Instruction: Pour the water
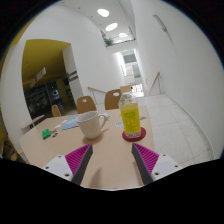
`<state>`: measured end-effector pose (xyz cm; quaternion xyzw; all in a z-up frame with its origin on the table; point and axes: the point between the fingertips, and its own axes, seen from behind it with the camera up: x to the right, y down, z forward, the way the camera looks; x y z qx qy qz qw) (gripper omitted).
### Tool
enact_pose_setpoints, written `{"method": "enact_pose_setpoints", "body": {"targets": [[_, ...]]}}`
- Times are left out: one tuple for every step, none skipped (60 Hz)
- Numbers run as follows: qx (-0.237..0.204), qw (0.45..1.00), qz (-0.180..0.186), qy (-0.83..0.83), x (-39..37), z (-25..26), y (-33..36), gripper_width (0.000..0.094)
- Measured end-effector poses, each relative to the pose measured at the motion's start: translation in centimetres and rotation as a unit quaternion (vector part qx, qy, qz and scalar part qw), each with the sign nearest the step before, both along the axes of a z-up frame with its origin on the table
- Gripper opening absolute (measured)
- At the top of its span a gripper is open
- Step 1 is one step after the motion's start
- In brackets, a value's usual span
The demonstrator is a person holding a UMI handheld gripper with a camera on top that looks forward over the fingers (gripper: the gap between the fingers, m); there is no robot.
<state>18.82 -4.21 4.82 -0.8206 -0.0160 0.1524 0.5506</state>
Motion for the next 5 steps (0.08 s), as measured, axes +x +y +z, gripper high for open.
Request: {"method": "enact_pose_setpoints", "body": {"targets": [[0.001, 1.0, 0.003, 0.006, -0.8, -0.6, 0.4, 0.0856], [-0.001, 1.0, 0.008, 0.011, -0.9, -0.5, -0.3, 0.0858], [-0.002, 1.0, 0.013, 0.015, -1.0, -0.5, -0.8, 0.0855], [-0.003, 1.0, 0.018, 0.019, -1.1, -0.6, -1.3, 0.0856], [-0.004, 0.999, 0.022, 0.023, -1.1, -0.6, -1.8, 0.0858]]}}
